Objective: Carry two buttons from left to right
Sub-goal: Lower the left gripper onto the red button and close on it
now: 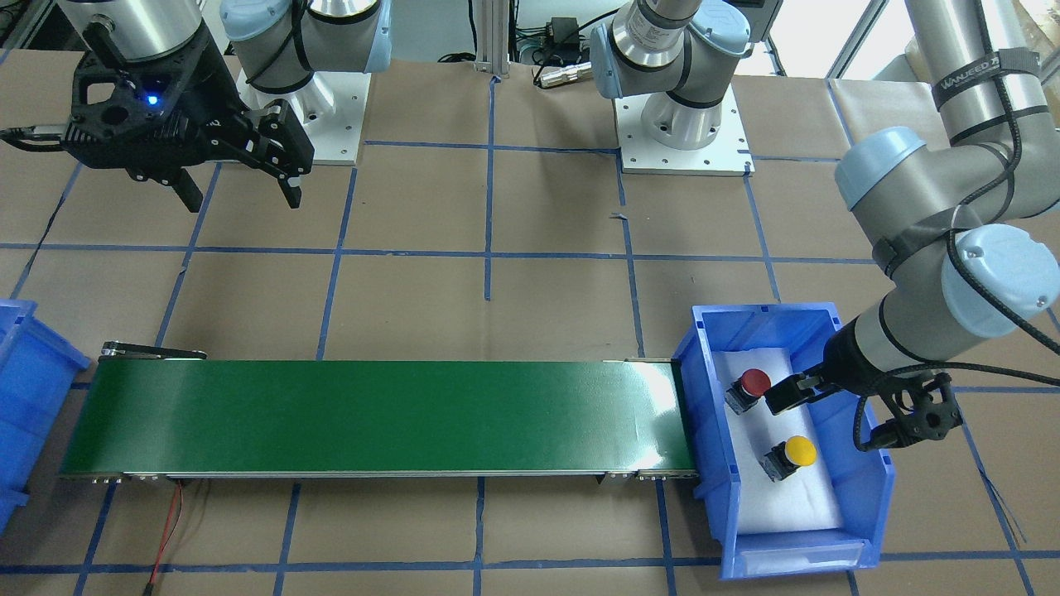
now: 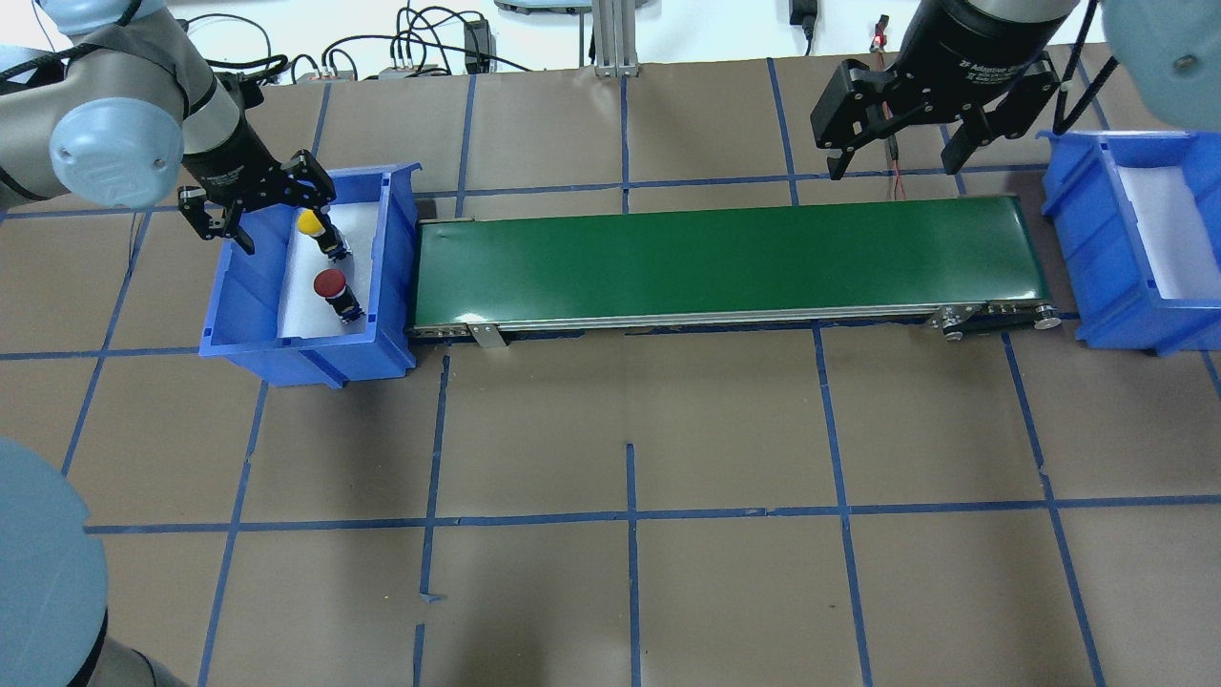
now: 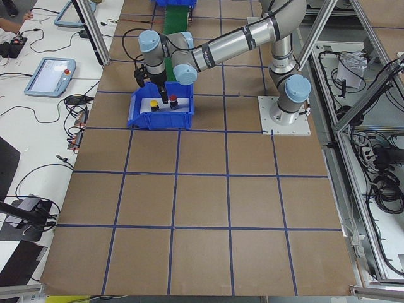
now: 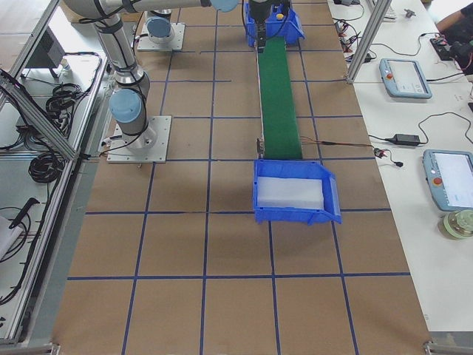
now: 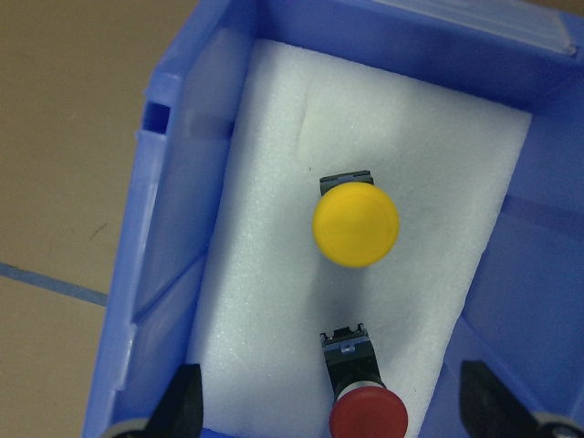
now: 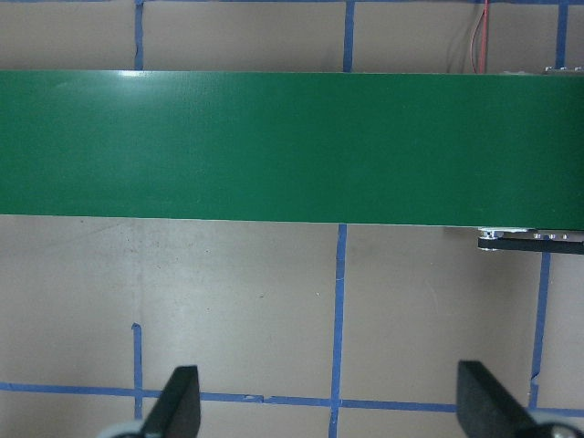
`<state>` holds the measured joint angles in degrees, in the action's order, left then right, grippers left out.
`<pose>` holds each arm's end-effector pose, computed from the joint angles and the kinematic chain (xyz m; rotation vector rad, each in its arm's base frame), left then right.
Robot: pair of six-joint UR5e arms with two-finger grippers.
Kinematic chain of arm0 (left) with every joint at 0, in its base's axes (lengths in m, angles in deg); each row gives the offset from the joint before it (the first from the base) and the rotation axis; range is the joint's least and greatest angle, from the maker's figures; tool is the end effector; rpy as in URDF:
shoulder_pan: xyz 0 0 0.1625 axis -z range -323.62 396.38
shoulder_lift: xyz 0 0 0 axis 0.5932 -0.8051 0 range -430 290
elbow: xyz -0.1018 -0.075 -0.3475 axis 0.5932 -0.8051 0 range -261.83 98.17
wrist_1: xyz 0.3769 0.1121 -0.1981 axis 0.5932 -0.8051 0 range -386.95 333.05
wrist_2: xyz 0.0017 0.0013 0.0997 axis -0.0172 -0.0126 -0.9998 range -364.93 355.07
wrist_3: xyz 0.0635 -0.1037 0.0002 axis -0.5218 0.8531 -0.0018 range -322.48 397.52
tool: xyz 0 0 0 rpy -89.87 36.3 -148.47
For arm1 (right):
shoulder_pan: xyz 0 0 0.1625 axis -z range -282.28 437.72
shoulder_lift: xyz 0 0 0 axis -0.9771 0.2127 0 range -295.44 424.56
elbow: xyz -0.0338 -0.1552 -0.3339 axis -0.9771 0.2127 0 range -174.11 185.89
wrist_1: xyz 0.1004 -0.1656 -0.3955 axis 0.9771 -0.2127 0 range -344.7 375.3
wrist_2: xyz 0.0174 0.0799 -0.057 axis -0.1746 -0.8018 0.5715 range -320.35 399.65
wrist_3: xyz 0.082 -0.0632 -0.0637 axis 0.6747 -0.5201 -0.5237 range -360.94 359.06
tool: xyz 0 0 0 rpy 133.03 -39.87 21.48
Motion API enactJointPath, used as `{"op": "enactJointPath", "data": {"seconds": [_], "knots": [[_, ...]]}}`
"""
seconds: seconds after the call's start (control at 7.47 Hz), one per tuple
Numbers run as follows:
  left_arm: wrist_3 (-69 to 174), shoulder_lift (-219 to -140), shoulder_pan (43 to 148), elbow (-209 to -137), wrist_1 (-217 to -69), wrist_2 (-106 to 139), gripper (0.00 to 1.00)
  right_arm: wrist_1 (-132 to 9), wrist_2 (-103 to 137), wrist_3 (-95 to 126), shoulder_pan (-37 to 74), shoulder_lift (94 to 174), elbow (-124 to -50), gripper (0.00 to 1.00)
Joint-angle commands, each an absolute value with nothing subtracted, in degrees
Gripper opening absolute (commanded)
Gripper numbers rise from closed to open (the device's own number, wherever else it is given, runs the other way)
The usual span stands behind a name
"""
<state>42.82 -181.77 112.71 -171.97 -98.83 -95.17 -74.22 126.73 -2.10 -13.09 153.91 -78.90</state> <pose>0.0171 -0.6317 0.2214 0.5171 -3.0963 -0.1041 0.1470 -0.5287 0.4517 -0.0561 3.0883 -0.1106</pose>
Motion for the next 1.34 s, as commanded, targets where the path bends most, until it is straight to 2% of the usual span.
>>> {"op": "enactJointPath", "data": {"seconds": [0.0,0.8,1.2], "knots": [[42.4,-181.8,112.3,-174.5,-98.1,-94.2,1.00,-74.3,126.7,-2.1,-13.1,153.9,-79.0,1.00],[42.9,-184.6,112.6,-175.7,-97.9,-89.8,0.99,-74.3,126.8,-2.1,-13.1,153.9,-78.9,1.00],[45.3,-184.6,112.5,-176.4,-97.8,-89.9,0.81,-74.3,126.7,-2.0,-13.0,153.9,-78.8,1.00]]}}
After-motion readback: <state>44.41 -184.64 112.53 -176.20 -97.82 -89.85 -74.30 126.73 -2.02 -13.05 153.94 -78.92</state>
